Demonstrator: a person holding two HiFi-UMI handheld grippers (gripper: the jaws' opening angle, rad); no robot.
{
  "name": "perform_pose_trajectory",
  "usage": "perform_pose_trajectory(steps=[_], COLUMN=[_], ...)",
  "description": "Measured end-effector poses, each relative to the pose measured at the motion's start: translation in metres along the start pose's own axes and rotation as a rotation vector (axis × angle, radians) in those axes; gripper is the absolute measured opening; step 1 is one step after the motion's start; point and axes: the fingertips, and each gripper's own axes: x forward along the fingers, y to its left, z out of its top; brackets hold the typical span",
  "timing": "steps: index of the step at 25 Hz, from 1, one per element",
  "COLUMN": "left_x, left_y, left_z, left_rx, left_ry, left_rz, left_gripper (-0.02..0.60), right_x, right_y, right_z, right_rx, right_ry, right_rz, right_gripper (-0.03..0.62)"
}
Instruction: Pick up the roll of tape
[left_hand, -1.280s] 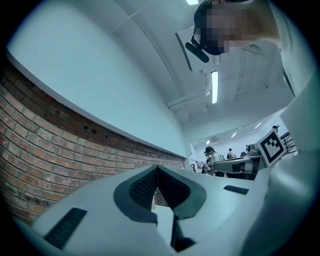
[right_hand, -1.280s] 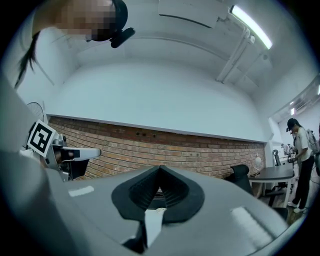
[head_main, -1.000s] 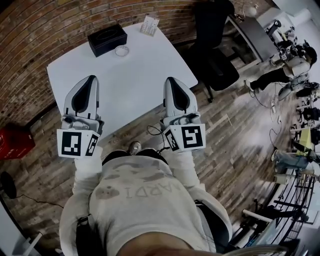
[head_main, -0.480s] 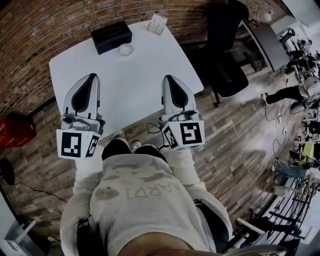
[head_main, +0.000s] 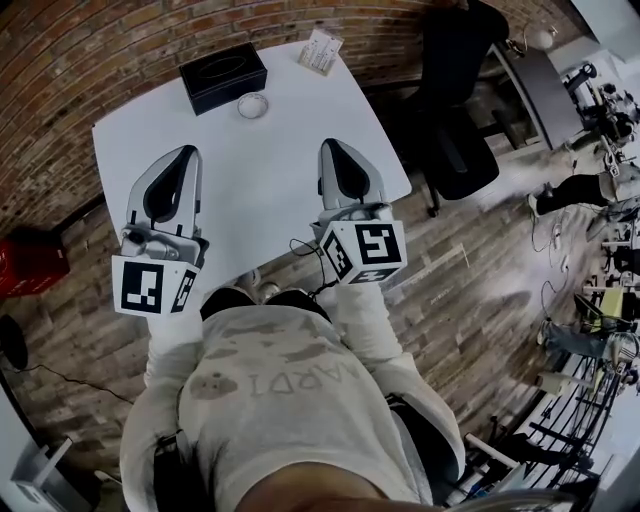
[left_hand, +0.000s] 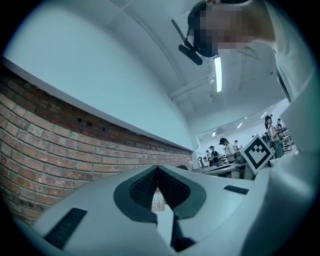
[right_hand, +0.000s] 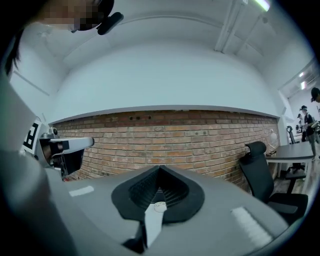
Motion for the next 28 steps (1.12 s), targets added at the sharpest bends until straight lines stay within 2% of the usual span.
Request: perform_pose_trajectory(steps=[7,18,28], left_x=[0.032,0.058,0.065], left_y=[0.030,0.064,0.095], left_z=[-0.024,-0.070,-0.101], left_rx=[-0.017,-0.062,-0.100], left_ry=[0.043,0.112,0.135], left_rz=[-0.010,-0.003,0.013], left_gripper=[0.006,0.006,0.006], right_x=[0.069,0.158,0.228], right_y=[-0.017,-0.030,-0.034], right_z=[-0.021,-0.105,-0.165], right_rx=[0.056,0.224,0.206], right_ry=[0.106,0.349,0.517], right_rz=[0.007,0.029,0.031], right_gripper=[0.011,0.011,0.012])
